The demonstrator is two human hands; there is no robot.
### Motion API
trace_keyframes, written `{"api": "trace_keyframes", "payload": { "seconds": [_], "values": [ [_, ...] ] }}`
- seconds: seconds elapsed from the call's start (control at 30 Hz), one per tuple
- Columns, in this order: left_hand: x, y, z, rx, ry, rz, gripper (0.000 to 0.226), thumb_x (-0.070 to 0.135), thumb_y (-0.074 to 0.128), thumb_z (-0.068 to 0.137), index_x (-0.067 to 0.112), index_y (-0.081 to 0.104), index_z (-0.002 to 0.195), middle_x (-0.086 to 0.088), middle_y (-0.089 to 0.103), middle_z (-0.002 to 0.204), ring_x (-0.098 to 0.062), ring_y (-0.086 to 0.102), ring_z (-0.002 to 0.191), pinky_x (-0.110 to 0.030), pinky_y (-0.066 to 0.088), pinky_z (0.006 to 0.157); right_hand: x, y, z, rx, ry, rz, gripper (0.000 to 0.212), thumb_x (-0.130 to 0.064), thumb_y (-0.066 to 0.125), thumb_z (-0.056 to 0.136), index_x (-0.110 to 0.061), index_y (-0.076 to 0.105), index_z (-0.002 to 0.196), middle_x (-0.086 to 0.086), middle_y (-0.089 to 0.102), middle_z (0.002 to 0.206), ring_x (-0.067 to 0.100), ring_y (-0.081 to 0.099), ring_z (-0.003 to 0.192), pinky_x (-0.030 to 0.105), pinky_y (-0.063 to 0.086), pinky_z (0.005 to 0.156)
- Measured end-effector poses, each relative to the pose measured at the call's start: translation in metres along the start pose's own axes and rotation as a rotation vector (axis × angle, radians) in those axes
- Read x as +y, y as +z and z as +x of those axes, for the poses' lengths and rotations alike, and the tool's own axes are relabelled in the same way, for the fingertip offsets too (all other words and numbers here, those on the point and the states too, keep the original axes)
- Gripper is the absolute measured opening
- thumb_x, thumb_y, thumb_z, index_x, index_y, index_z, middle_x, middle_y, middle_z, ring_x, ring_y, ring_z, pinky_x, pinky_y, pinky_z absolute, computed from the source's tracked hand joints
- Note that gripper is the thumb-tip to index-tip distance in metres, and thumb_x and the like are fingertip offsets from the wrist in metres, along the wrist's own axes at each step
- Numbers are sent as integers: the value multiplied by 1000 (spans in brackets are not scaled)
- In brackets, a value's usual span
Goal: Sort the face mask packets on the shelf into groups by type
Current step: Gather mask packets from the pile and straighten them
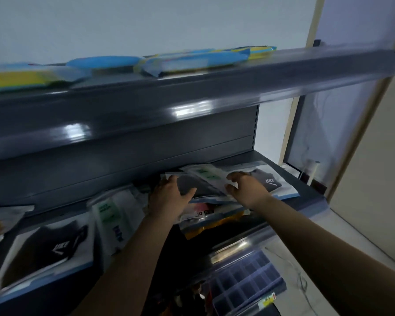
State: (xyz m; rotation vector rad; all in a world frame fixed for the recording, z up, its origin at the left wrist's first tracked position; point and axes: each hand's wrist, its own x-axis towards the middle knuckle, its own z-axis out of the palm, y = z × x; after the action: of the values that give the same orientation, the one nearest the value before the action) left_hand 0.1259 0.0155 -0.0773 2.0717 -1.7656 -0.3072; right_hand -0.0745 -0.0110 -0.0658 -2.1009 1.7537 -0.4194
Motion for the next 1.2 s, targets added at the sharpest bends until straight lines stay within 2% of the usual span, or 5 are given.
{"api": "trace_keyframes", "payload": {
  "seconds": [0.33,0.57,0.63,0.77,1.2],
  "values": [
    [7,2,6,51,-185,-309,70,25,78,75,7,44,134,-11,52,134,-25,52,119,-17,35,80,29,2,55,-185,63,75,59,-47,61,83,-13,49,129,14,54,132,31,51,122,35,42,102],
    [16,9,-9,209,-202,-411,66,11,79,72,3,49,130,-15,59,126,-29,55,116,-22,39,82,49,17,86,-257,91,271,125,-83,65,19,-18,51,126,8,59,125,30,53,118,47,41,103],
    [20,10,-17,277,-203,-427,63,8,78,72,3,50,128,-16,60,124,-29,56,114,-22,39,81,48,10,83,-214,44,327,115,-78,77,29,-16,53,123,3,62,120,26,56,113,38,46,95],
    [26,13,-35,424,-206,-554,58,-2,77,71,2,53,123,-11,62,115,-22,57,108,-22,42,80,45,-4,74,-92,-15,596,44,-17,82,67,-11,60,105,4,63,105,22,60,108,26,44,76],
    [10,-8,-132,817,-337,-944,49,-6,69,77,14,50,118,0,64,101,-10,64,87,-12,52,64,-11,3,24,-287,-277,1132,63,0,68,81,-8,39,137,-15,57,90,19,58,96,33,47,83]
  ]
}}
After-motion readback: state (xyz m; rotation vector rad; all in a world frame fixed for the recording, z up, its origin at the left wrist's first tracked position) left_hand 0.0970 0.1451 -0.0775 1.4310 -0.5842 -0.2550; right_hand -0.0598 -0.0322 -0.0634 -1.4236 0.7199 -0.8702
